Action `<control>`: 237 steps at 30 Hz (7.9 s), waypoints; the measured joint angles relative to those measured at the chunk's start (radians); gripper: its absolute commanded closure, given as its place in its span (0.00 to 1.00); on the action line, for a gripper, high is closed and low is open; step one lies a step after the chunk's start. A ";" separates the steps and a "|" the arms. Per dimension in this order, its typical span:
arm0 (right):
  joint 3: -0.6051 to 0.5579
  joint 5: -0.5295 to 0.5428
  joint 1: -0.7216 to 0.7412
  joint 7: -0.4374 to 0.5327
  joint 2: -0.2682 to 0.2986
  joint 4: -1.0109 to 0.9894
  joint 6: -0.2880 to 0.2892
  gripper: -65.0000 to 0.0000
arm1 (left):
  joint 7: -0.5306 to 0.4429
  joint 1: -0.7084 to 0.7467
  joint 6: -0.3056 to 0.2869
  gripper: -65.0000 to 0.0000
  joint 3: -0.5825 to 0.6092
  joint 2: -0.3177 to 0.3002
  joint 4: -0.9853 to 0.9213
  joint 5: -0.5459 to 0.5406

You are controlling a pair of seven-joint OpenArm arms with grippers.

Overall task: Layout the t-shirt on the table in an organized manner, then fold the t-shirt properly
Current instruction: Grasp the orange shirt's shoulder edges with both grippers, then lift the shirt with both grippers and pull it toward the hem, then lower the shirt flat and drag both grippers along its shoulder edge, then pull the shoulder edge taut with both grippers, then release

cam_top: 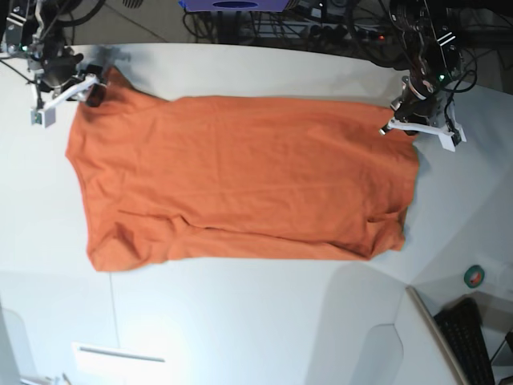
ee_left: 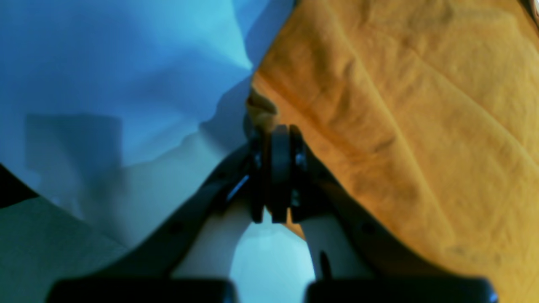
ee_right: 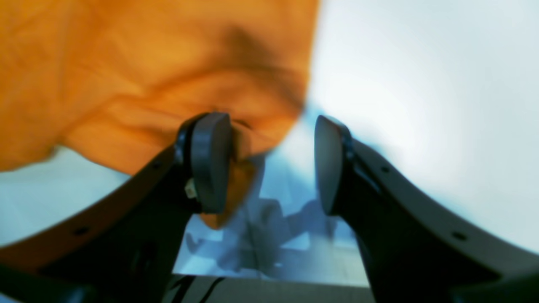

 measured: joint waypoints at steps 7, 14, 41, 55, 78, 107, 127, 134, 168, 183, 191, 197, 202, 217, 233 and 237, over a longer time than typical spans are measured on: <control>0.001 0.007 0.010 -0.034 -0.019 0.001 0.000 0.54 | 0.000 0.000 0.000 1.00 -0.002 -0.003 -0.001 0.000; 0.004 0.003 0.037 -0.179 -0.024 0.002 0.123 1.00 | 0.000 0.000 0.000 1.00 -0.002 -0.003 -0.001 0.000; -0.164 -0.439 1.032 -0.222 0.138 -0.224 0.139 1.00 | 0.262 -1.099 0.003 1.00 0.382 -0.040 -0.398 0.156; -0.262 -0.658 1.327 -0.115 0.165 -0.221 0.143 1.00 | 0.141 -1.403 0.003 1.00 0.379 -0.016 -0.526 0.151; 0.081 -0.692 0.443 -0.099 -0.023 0.036 0.146 1.00 | 0.210 -0.395 0.002 1.00 0.381 -0.044 -0.095 0.154; 0.116 -0.580 -0.061 -0.103 -0.175 0.426 0.146 1.00 | 0.206 0.098 -0.004 1.00 0.126 0.004 0.227 0.147; 0.038 -0.588 0.266 -0.110 -0.090 0.146 0.139 1.00 | 0.216 -0.169 0.000 1.00 0.127 0.025 0.021 0.154; 0.037 -0.580 0.364 -0.105 -0.059 0.003 0.140 1.00 | 0.209 -0.229 0.006 1.00 0.126 0.022 -0.055 0.157; 0.446 -0.576 0.387 -0.103 -0.237 0.240 0.140 0.50 | 0.057 -0.164 0.000 0.12 -0.198 0.068 0.074 -0.049; 0.547 -0.116 0.254 -0.105 -0.227 0.019 0.129 0.49 | 0.040 -0.120 -0.135 0.12 -0.182 0.039 -0.185 -0.244; 0.549 -0.110 0.309 -0.103 -0.203 -0.077 0.132 0.44 | 0.021 -0.140 -0.153 0.40 -0.184 0.020 -0.244 -0.252; 0.548 -0.090 0.355 -0.075 -0.171 -0.213 0.142 0.44 | 0.017 -0.158 -0.154 0.59 -0.188 0.008 -0.296 -0.259; 0.603 -0.076 0.389 -0.046 -0.156 -0.271 0.149 0.44 | 0.018 -0.159 -0.155 0.87 -0.183 0.008 -0.309 -0.264; 0.615 -0.089 0.378 -0.083 -0.127 -0.293 0.148 1.00 | 0.037 -0.123 -0.154 1.00 -0.132 -0.006 -0.284 -0.262; 0.615 -0.113 0.281 -0.195 -0.139 -0.126 0.135 1.00 | 0.055 0.011 -0.134 1.00 -0.106 -0.007 -0.144 -0.240; 0.549 -0.113 0.273 -0.195 -0.132 -0.126 0.133 1.00 | 0.059 0.018 -0.138 0.37 -0.066 -0.008 -0.098 -0.245</control>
